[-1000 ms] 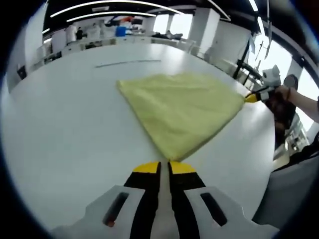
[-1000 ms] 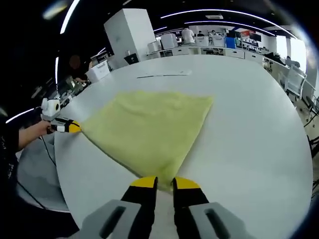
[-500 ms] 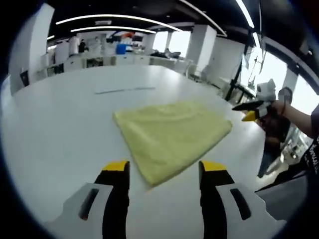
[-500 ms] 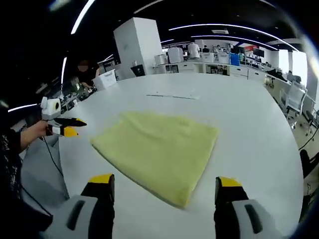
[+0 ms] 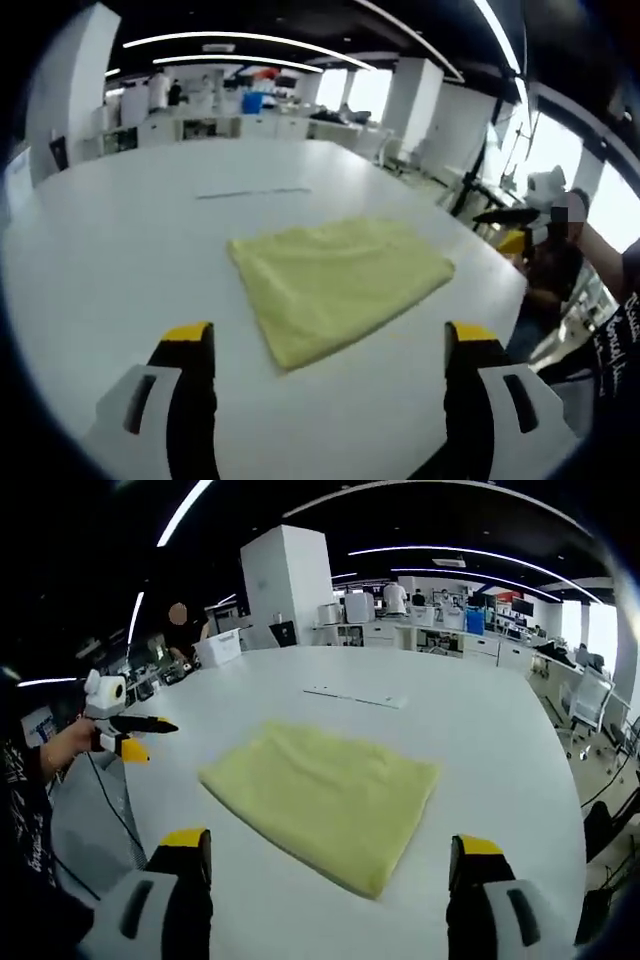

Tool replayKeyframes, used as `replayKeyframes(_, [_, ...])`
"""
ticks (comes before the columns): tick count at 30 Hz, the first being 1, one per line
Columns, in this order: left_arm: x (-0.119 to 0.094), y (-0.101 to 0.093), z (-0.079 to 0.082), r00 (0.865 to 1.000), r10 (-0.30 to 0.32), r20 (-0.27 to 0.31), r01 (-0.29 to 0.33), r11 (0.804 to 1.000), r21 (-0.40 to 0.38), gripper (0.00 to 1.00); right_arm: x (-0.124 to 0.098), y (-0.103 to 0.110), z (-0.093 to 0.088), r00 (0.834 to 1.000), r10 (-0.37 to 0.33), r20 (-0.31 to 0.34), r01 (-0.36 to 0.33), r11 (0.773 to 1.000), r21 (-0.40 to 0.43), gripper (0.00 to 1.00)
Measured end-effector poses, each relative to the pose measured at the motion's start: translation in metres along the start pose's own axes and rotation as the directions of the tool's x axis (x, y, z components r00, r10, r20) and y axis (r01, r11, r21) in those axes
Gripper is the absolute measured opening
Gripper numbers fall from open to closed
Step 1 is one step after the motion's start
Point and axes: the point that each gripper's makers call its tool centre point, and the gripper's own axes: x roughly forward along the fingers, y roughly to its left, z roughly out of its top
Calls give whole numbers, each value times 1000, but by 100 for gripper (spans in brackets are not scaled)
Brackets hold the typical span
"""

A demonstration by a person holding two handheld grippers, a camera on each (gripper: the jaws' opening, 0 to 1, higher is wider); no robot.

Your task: Fold the garment on the visible template until the final outline fits inside the template.

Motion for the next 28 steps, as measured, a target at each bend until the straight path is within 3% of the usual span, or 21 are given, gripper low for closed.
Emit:
replayKeyframes(10, [-18,-10,7,1000,13,20,-14,999,39,99,-25,12,4,999,-49,21,49,999,-19,100])
replayKeyframes(28, [-41,-17,-2,999,39,10,-39,999,34,99,-39,26,-17,998,-68,20,68,998,-17,100])
